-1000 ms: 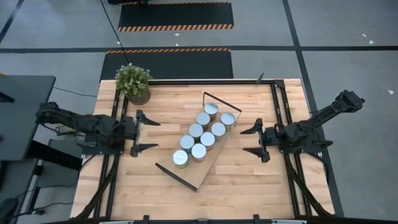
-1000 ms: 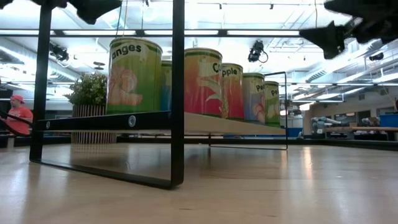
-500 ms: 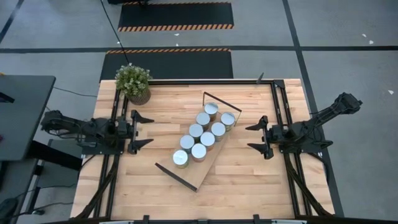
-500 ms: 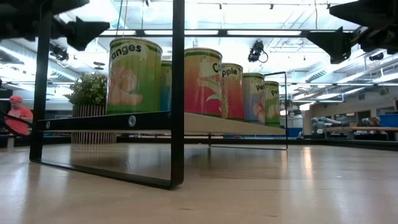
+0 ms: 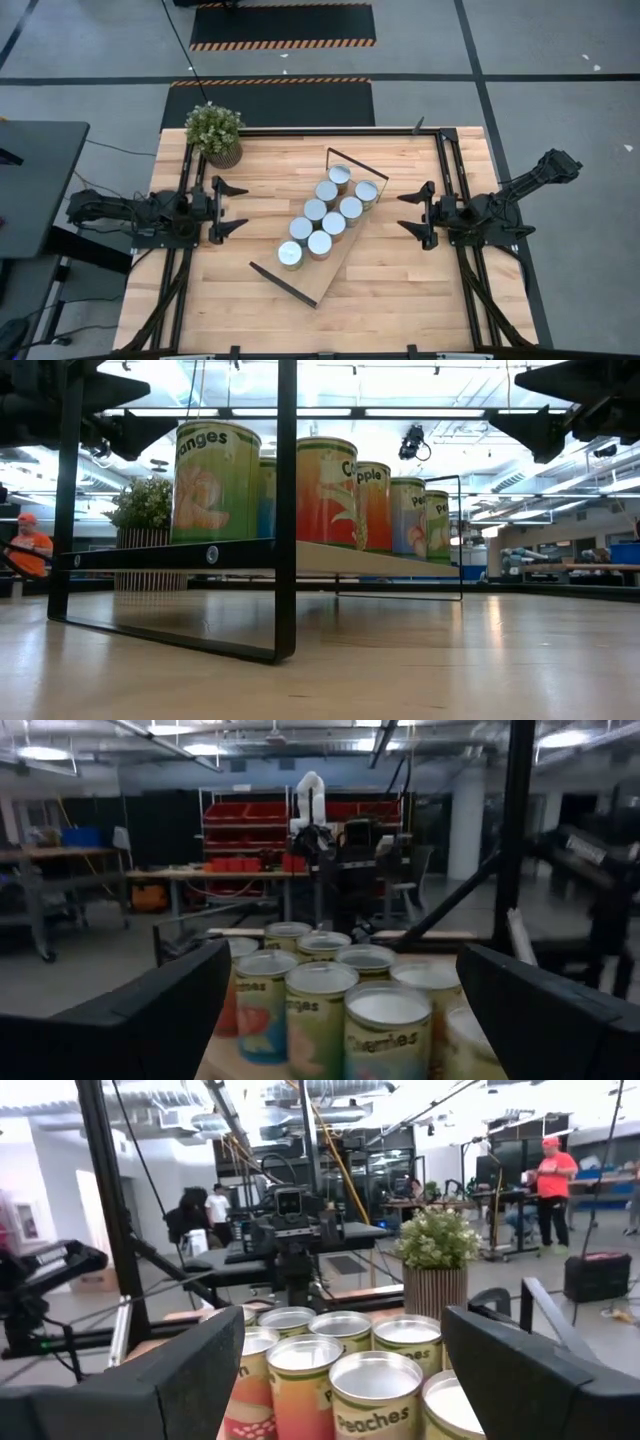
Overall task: Pick and place cans onto a shelf
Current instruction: Return to Home Position
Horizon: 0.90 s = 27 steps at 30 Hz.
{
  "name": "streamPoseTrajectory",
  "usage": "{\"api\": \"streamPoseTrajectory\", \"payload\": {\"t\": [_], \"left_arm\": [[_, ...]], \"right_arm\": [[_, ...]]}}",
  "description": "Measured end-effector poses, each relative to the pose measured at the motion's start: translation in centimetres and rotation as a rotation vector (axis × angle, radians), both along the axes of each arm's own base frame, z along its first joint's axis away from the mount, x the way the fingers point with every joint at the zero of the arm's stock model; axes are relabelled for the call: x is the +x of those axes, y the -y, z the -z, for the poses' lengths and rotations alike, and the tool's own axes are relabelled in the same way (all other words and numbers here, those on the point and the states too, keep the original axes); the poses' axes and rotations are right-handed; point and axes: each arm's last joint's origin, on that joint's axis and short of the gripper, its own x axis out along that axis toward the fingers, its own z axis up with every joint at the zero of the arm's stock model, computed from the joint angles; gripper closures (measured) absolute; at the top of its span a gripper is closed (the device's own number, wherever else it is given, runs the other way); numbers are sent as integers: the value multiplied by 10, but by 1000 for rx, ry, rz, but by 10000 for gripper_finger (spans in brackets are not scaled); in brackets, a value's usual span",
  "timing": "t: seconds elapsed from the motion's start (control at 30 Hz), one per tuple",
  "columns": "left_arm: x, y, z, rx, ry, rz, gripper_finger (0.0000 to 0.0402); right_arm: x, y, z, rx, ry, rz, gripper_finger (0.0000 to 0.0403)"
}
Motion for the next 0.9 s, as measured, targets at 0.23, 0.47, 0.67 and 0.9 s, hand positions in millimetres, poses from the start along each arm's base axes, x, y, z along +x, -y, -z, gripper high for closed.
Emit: {"api": "streamPoseTrajectory", "payload": {"t": [0.23,0.47,0.67,0.9], "left_arm": [[0,0,0,59,-7,-15,8],[0,0,0,59,-10,-15,8],[0,0,0,59,-9,-15,8],[0,0,0,58,-10,-15,8]], "right_arm": [[0,0,0,13,2,-6,57],[0,0,0,13,2,-7,57],[0,0,0,13,2,-7,57],[0,0,0,13,2,-7,57]]}}
